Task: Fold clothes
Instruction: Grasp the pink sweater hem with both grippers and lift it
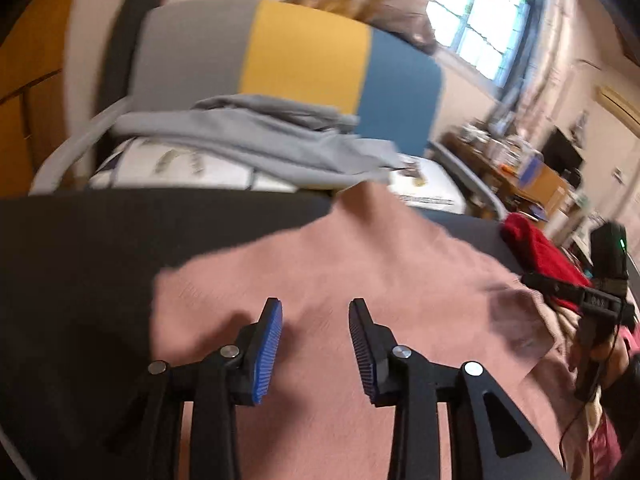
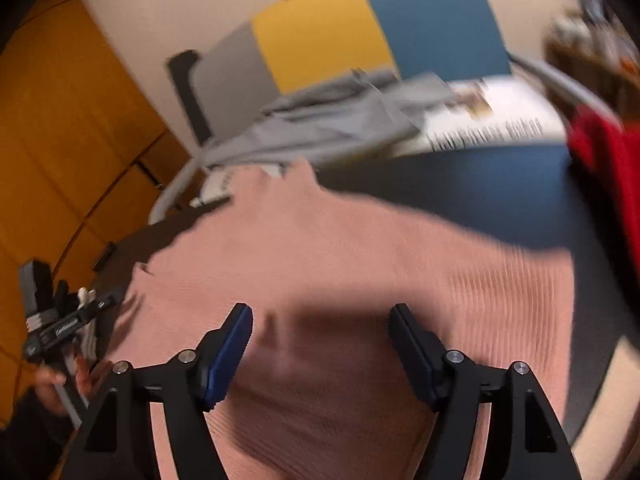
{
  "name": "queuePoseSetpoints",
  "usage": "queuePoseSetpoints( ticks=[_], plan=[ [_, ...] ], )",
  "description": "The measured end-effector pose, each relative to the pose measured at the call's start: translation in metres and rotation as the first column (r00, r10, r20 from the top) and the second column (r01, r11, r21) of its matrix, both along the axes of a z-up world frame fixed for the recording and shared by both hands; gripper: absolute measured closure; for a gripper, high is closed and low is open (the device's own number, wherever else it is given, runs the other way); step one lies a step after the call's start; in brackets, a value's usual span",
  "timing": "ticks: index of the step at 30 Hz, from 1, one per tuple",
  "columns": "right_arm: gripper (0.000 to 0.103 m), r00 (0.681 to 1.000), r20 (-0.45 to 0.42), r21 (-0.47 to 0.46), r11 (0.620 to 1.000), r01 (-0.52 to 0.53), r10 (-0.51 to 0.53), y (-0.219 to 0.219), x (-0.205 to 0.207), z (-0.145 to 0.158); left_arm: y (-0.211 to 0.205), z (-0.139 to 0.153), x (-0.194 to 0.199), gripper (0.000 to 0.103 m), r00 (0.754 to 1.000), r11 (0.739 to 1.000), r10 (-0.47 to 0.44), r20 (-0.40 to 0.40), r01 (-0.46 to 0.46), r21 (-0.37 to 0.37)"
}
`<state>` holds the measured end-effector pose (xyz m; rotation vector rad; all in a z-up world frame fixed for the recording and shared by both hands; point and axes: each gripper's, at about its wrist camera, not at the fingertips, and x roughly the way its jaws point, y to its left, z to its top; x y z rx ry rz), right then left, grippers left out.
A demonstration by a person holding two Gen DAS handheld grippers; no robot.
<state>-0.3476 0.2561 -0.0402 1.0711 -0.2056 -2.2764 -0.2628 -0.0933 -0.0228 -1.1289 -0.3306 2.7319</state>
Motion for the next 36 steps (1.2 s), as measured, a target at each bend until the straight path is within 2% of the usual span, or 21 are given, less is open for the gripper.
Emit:
queuePoseSetpoints(
  ticks=[1,3,4,8,10,13,15,17,21,24,25,27,28,29,30,33,36],
  plan=[
    [0.031,1.0,-0.009,-0.003,1.0,-0.018,0.018,-0.004,-0.006,0.006,0.003,0.0,-0.013,0.067,1.0,1.0,-0.01,0.007,0.01,-0.003],
    [0.021,0.998,-0.005,-0.012,0.998,-0.058,0.058,-0.016,-0.025,0.012,0.008,-0.001,-0.039,0.067,0.999,0.999,-0.027,0.022,0.027,-0.016],
    [0.011,0.997,0.008,-0.009,0.997,-0.074,0.074,-0.023,-0.035,0.013,0.01,-0.004,-0.049,0.067,0.999,0.999,-0.029,0.032,0.03,-0.037],
    [0.001,0.989,0.055,0.044,0.99,-0.137,0.135,-0.055,-0.076,0.003,0.018,-0.017,-0.086,0.064,0.996,0.993,-0.039,0.076,0.047,-0.107],
    [0.0,0.986,0.055,0.082,0.983,-0.163,0.159,-0.068,-0.092,-0.003,0.021,-0.022,-0.098,0.063,0.994,0.99,-0.063,0.094,0.074,-0.119],
    [0.001,0.981,0.062,0.144,0.971,-0.189,0.182,-0.088,-0.115,-0.011,0.026,-0.029,-0.116,0.051,0.987,0.983,-0.109,0.117,0.124,-0.132],
    [0.013,0.979,0.074,0.176,0.964,-0.2,0.19,-0.099,-0.129,-0.013,0.03,-0.03,-0.126,0.049,0.981,0.978,-0.153,0.123,0.168,-0.123],
    [0.03,0.974,0.08,0.189,0.956,-0.223,0.212,-0.108,-0.142,-0.016,0.034,-0.034,-0.139,0.049,0.971,0.972,-0.191,0.143,0.208,-0.108],
    [0.031,0.968,0.112,0.2,0.949,-0.243,0.224,-0.12,-0.167,-0.026,0.042,-0.04,-0.155,0.049,0.958,0.962,-0.229,0.17,0.249,-0.111],
    [0.04,0.958,0.114,0.219,0.934,-0.282,0.263,-0.132,-0.174,-0.032,0.049,-0.043,-0.163,0.049,0.951,0.956,-0.252,0.176,0.274,-0.109],
    [0.045,0.956,0.106,0.235,0.928,-0.29,0.272,-0.138,-0.175,-0.033,0.051,-0.044,-0.165,0.049,0.949,0.953,-0.26,0.178,0.282,-0.108],
    [0.069,0.956,0.09,0.272,0.917,-0.292,0.278,-0.145,-0.174,-0.033,0.055,-0.046,-0.17,0.05,0.944,0.949,-0.275,0.183,0.297,-0.106],
    [0.086,0.956,0.09,0.271,0.917,-0.293,0.279,-0.147,-0.174,-0.032,0.058,-0.047,-0.171,0.062,0.939,0.945,-0.29,0.186,0.311,-0.096],
    [0.093,0.956,0.094,0.265,0.918,-0.294,0.279,-0.148,-0.173,-0.031,0.06,-0.046,-0.17,0.084,0.934,0.943,-0.304,0.185,0.323,-0.079],
    [0.093,0.955,0.098,0.259,0.919,-0.295,0.279,-0.149,-0.172,-0.03,0.059,-0.044,-0.167,0.095,0.939,0.946,-0.299,0.172,0.315,-0.076],
    [0.093,0.957,0.083,0.264,0.92,-0.289,0.277,-0.149,-0.165,-0.027,0.057,-0.036,-0.16,0.098,0.95,0.954,-0.282,0.131,0.292,-0.064],
    [0.093,0.963,0.057,0.225,0.937,-0.268,0.262,-0.143,-0.159,-0.014,0.054,-0.023,-0.15,0.098,0.96,0.961,-0.268,0.084,0.272,-0.042]
  ],
)
